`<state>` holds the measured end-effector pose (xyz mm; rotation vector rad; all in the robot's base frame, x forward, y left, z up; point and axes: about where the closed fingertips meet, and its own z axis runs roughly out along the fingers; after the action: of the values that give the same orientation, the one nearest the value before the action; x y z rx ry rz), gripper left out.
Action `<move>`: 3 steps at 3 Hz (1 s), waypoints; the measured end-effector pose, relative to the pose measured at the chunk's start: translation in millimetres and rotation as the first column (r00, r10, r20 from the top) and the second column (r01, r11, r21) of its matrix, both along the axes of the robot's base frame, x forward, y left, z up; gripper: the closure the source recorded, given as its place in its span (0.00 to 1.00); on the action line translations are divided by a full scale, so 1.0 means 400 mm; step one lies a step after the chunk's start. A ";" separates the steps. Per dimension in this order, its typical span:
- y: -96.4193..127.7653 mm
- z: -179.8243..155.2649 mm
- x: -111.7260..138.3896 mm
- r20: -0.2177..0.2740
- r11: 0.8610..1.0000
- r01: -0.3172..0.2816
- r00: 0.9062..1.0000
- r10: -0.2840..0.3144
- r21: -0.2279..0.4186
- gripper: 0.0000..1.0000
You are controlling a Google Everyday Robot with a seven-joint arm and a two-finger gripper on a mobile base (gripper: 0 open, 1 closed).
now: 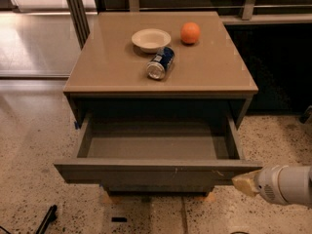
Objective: Close top drawer
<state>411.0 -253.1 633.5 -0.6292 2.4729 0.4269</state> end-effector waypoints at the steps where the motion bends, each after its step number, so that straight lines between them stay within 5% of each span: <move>1: 0.040 -0.035 0.095 0.015 0.999 -0.047 0.999 0.047 0.009 1.00; 2: 0.040 -0.035 0.091 0.015 0.999 -0.047 0.999 0.047 0.009 1.00; 3: 0.090 -0.051 0.205 0.044 0.994 -0.112 0.993 0.112 -0.004 1.00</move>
Offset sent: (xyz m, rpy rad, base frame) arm 0.1486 0.0706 -0.0418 0.0065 -0.0719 0.2156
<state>492.8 -217.2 613.1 -0.7720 2.4039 0.4494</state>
